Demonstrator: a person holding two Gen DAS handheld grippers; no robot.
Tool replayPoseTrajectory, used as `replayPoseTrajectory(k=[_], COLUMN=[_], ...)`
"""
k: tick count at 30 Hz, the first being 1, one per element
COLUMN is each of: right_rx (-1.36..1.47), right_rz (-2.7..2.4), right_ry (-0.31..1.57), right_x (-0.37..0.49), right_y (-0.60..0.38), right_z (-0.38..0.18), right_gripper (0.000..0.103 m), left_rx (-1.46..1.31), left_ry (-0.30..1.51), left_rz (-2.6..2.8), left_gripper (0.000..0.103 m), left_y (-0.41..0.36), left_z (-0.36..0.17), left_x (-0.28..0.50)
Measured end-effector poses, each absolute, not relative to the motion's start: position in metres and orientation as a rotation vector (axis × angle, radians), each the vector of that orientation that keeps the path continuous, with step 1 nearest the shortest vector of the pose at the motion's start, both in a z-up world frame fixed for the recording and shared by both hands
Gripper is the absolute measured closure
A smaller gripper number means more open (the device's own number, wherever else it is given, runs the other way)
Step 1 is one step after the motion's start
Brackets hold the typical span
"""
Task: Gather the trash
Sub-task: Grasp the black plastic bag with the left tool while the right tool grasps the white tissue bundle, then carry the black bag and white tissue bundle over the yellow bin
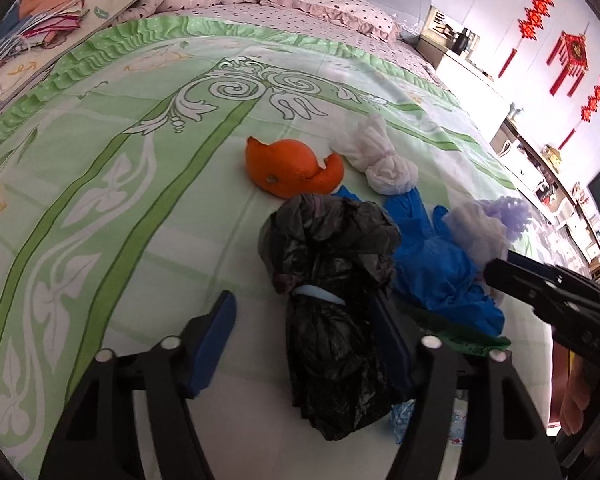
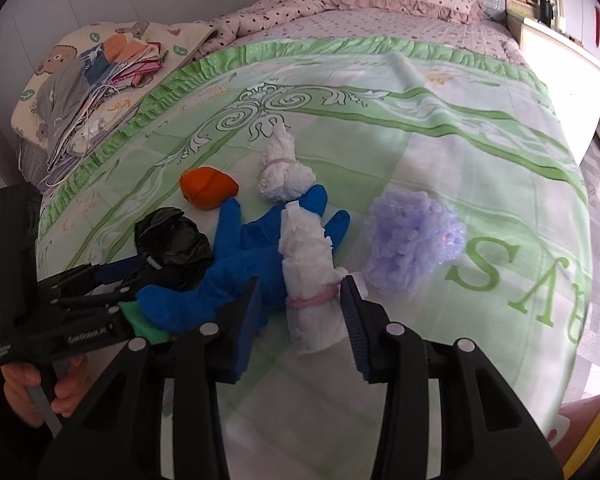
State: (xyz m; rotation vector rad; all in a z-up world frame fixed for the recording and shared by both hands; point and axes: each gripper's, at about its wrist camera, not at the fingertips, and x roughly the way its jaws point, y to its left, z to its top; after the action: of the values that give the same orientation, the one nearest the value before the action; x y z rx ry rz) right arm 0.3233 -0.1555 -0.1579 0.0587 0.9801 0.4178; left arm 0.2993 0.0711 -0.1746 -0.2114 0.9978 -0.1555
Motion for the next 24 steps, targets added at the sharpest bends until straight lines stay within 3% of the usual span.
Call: replayPoseTrajectory(k=[3,5,7,14,24], right_rx=[0.104,0.132,0.155,0.136,0.126], right_rz=[0.421,0.427,0.434,0.418,0.312], right_ry=[0.994,1.005,1.009,0.977,0.925], right_x=[0.333,0.339,0.343,0.348,0.365], right_y=[-0.162,-0.167,-0.172,-0.173,-0.195], right_z=[-0.165,-0.168,-0.171,-0.17,-0.162], right_gripper=[0.07,0.076,0.077,0.079,0.079], left_rx=[-0.19,-0.177,-0.179,-0.21,-0.256], left_ry=[0.993,0.989,0.989,0.975,0.921], left_rz=[-0.167,-0.175,-0.178,-0.186,-0.17], left_gripper=[0.05,0.066,0.073,0.08,0.08], left_y=[0.066,0.064,0.064,0.068,0.085], left_z=[-0.176,-0.177,-0.179,-0.178,-0.163], left_x=[0.3,0.3,0.301,0.301,0.301])
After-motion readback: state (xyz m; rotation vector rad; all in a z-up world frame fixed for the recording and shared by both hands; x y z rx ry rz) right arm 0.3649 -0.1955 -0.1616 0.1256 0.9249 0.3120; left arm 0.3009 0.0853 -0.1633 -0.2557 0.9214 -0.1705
